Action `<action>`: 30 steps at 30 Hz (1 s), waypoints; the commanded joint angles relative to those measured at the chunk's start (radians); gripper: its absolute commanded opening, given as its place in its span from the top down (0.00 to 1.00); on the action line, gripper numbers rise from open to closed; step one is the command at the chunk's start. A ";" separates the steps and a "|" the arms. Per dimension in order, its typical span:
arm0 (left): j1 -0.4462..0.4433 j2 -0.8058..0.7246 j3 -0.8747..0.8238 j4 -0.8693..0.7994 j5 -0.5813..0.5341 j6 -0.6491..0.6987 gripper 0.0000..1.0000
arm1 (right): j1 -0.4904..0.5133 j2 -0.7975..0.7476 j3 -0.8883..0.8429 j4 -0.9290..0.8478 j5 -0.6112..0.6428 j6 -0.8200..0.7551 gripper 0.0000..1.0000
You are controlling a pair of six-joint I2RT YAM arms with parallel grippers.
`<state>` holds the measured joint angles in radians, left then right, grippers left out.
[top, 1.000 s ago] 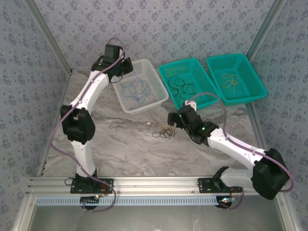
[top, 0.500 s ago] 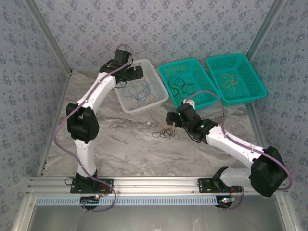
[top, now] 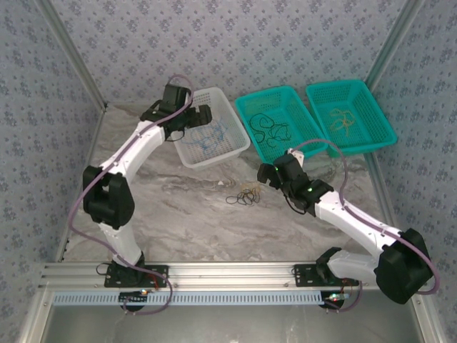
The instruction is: Untangle the cables
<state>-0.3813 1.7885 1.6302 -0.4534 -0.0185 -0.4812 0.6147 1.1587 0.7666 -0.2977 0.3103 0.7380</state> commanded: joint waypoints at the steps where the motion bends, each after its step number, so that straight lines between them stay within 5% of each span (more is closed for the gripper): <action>1: -0.004 -0.090 -0.076 0.116 0.006 -0.041 0.01 | -0.006 -0.015 -0.001 -0.032 0.023 0.040 0.00; 20: -0.024 -0.392 -0.488 0.239 -0.105 -0.058 0.01 | -0.018 -0.018 -0.038 -0.009 0.076 0.108 0.00; 26: -0.032 -0.517 -0.683 0.354 -0.056 -0.150 0.01 | -0.018 -0.002 -0.044 -0.015 0.033 0.116 0.00; 30: -0.088 -0.558 -0.707 0.340 -0.051 -0.095 0.01 | -0.007 0.020 -0.056 -0.011 0.014 0.139 0.00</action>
<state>-0.4297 1.2682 0.9203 -0.1619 -0.0864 -0.5945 0.6022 1.1656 0.7261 -0.2882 0.3355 0.8410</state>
